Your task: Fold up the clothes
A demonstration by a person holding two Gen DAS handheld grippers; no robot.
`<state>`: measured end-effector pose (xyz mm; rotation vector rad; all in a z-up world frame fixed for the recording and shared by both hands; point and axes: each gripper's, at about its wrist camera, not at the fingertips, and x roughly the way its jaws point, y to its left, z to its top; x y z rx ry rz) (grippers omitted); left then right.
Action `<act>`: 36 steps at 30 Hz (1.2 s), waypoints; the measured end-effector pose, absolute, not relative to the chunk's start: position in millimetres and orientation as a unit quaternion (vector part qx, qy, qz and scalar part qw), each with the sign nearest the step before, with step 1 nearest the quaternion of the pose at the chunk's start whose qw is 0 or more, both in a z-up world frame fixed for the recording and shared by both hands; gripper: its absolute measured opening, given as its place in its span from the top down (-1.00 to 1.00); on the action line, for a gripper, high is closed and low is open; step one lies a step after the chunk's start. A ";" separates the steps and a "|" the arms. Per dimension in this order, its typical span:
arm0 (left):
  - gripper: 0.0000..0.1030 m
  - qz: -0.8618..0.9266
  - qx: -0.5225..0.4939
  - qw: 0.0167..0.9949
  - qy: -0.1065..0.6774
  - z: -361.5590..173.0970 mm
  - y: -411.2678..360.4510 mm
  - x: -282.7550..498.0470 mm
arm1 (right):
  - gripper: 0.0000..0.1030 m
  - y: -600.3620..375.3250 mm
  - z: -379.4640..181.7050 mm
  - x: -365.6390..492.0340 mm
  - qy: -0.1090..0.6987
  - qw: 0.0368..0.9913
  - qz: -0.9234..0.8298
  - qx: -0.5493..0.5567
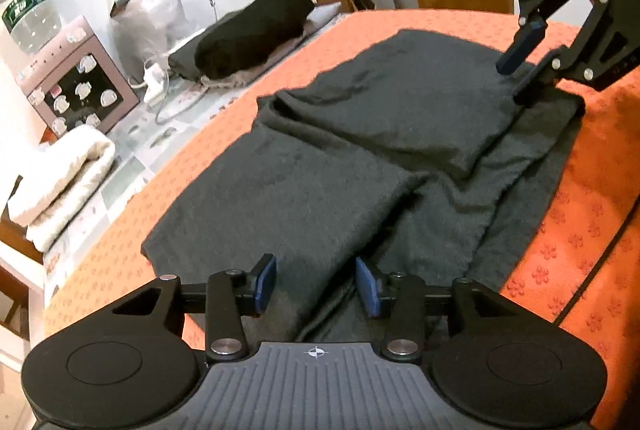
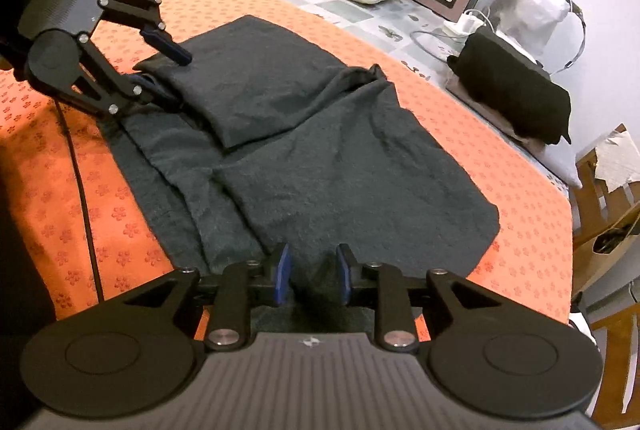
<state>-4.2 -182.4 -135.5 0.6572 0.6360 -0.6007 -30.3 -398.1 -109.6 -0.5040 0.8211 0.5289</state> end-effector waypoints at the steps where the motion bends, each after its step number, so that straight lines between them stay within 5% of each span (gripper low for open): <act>1: 0.64 -0.288 0.313 0.854 0.299 -134.7 -182.1 -4.3 | 0.43 -398.5 -109.2 -30.9 0.391 0.853 0.250 -0.239; 2: 0.91 -0.290 0.315 0.854 0.296 -134.0 -181.2 -5.4 | 0.43 -398.9 -108.8 -31.5 0.392 0.853 0.248 -0.239; 11: 0.92 -0.330 0.311 0.843 0.290 -99.5 -171.9 -19.2 | 0.40 -398.2 -108.3 -32.7 0.396 0.855 0.244 -0.231; 16: 0.63 -0.330 0.300 0.829 0.337 -121.8 -171.7 -16.0 | 0.36 -397.8 -108.0 -33.3 0.398 0.856 0.241 -0.226; 20: 0.03 -0.354 0.228 0.846 0.328 -106.8 -151.6 -18.1 | 0.34 -401.7 -99.1 -26.5 0.393 0.864 0.240 -0.206; 29: 0.03 -0.214 0.052 0.910 0.350 -100.1 -83.0 39.1 | 0.32 -456.9 -90.9 26.1 0.399 0.898 0.165 -0.087; 36: 0.03 -0.157 0.022 0.916 0.367 -120.0 -66.4 92.7 | 0.22 -512.8 -99.6 73.7 0.394 0.913 0.105 0.016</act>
